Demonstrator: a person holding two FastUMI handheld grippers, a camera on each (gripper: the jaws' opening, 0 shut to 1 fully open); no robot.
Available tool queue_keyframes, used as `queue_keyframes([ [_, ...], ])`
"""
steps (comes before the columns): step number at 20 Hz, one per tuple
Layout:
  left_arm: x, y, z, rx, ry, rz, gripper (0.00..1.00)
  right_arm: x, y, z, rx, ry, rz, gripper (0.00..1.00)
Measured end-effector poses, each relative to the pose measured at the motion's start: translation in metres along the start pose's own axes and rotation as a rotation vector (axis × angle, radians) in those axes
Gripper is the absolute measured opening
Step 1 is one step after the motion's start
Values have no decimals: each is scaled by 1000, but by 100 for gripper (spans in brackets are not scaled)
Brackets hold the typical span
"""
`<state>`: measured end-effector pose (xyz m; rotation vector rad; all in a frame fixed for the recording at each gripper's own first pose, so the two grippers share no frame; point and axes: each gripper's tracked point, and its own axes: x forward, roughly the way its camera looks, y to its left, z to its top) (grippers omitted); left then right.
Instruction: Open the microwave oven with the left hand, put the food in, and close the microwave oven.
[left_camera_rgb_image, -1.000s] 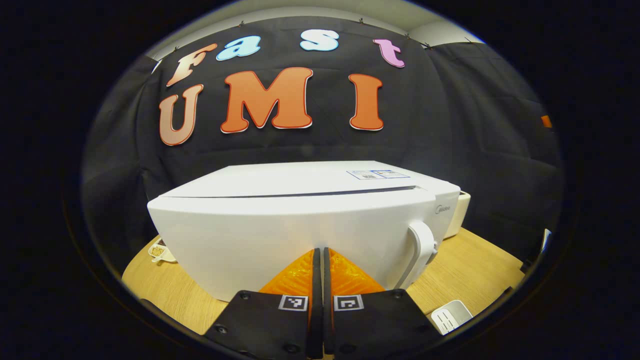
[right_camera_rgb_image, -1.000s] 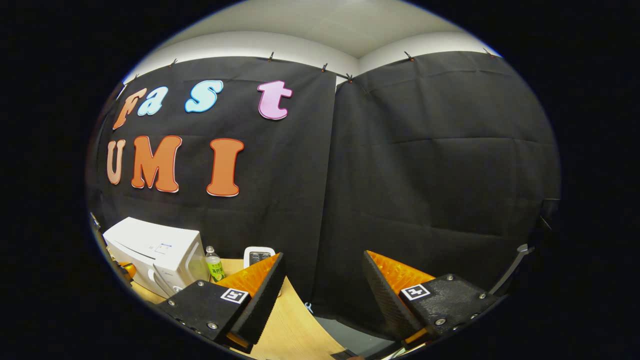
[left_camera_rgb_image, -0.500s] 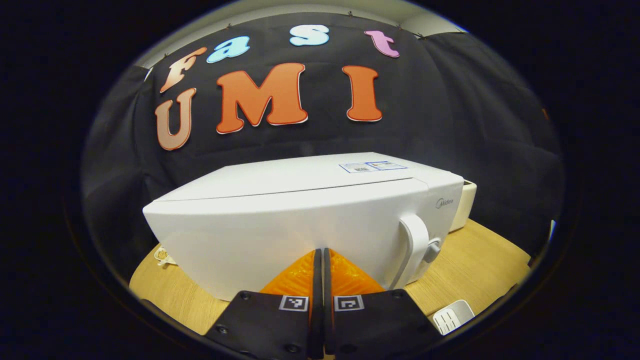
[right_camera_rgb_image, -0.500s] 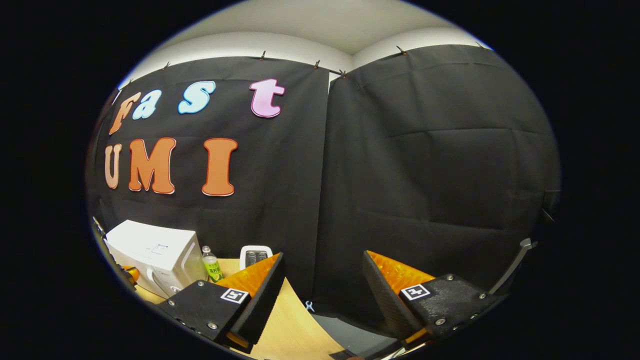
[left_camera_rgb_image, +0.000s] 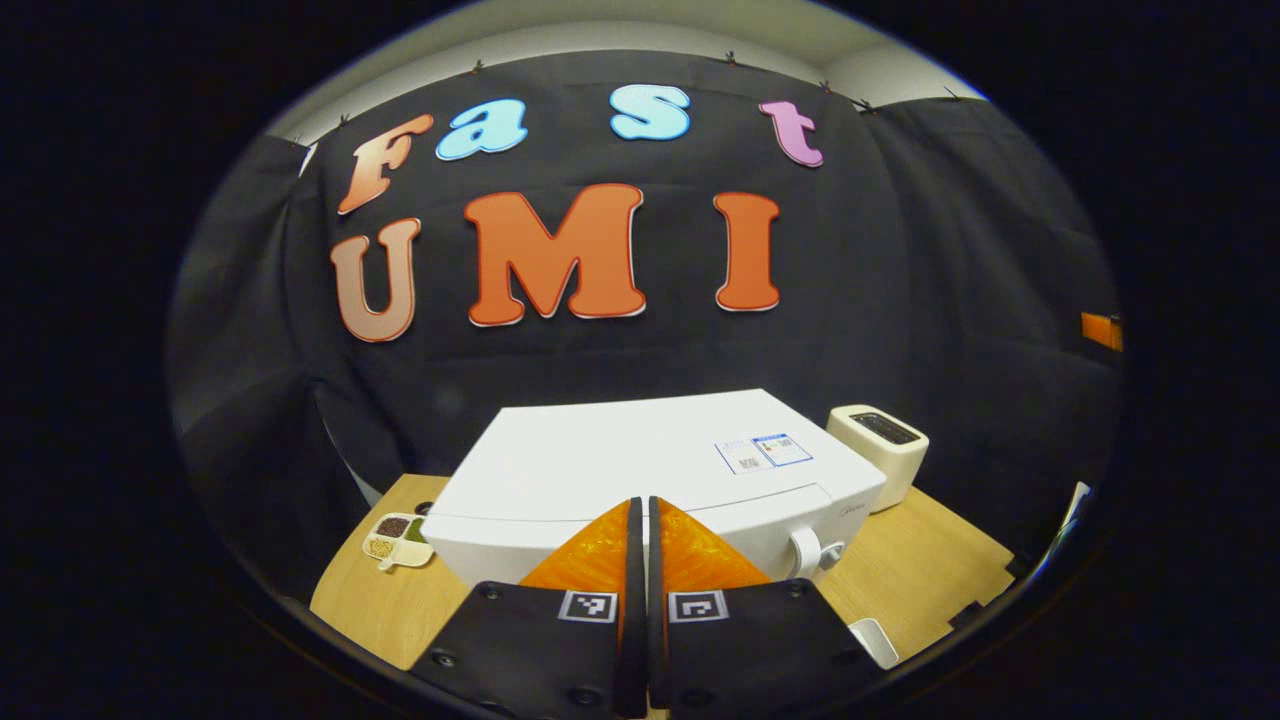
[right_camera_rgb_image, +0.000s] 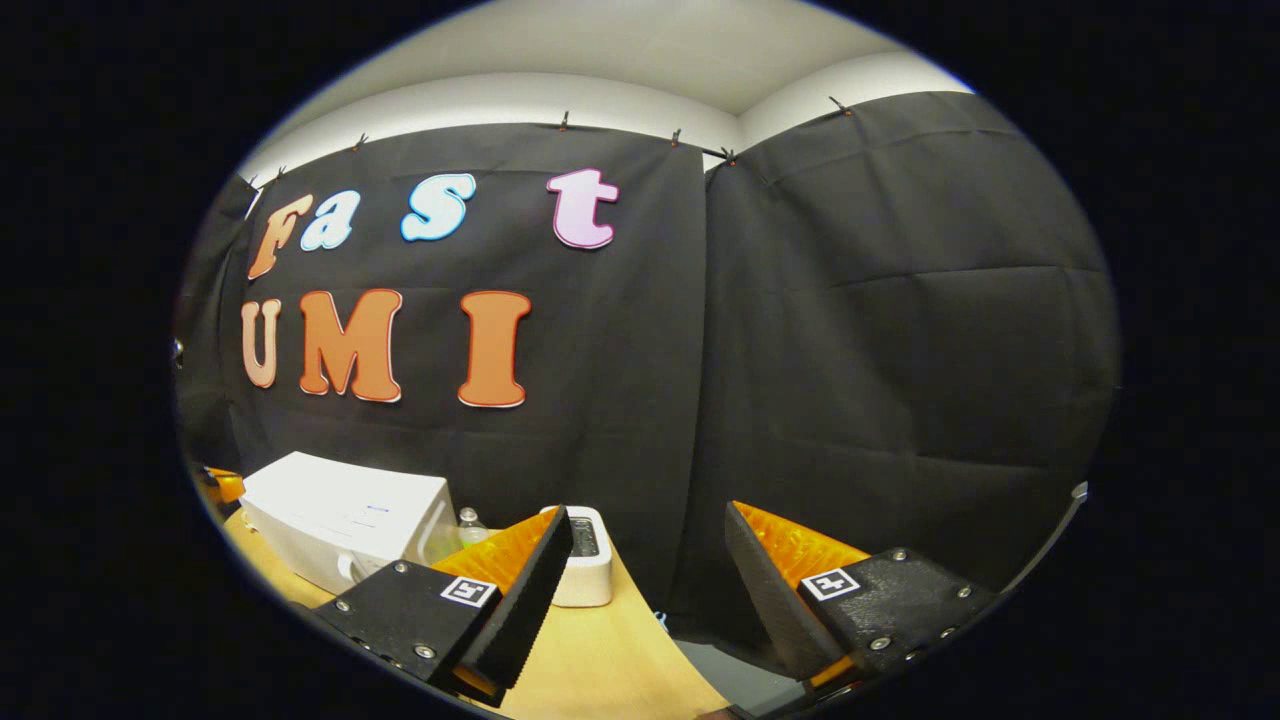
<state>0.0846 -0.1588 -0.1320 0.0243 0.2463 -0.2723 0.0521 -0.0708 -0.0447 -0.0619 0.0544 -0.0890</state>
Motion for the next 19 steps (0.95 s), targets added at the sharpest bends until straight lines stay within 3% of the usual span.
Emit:
queue_keyframes([
  [3,-41,37,43,-49,-41,49,5,5,26,11,8,-5,49,95],
  [4,-52,51,55,-49,-52,75,5,4,32,15,10,-9,65,100],
  [6,-79,77,80,-45,-70,119,5,5,46,21,20,-8,97,95],
  [8,-102,96,96,-64,-95,154,25,5,61,26,30,-7,126,95],
  [10,-121,114,110,-106,-120,180,24,6,73,29,27,-10,146,95],
  [11,-133,119,115,-123,-133,184,42,6,77,30,24,-14,154,95],
  [13,-150,135,124,-145,-147,212,48,5,86,33,30,-16,171,100],
  [16,-169,145,132,-162,-160,223,87,5,94,34,39,-20,185,95],
  [18,-180,154,137,-170,-182,249,94,5,97,35,42,-24,191,95],
  [19,-183,155,137,-164,-185,252,98,4,99,37,42,-27,192,100],
])
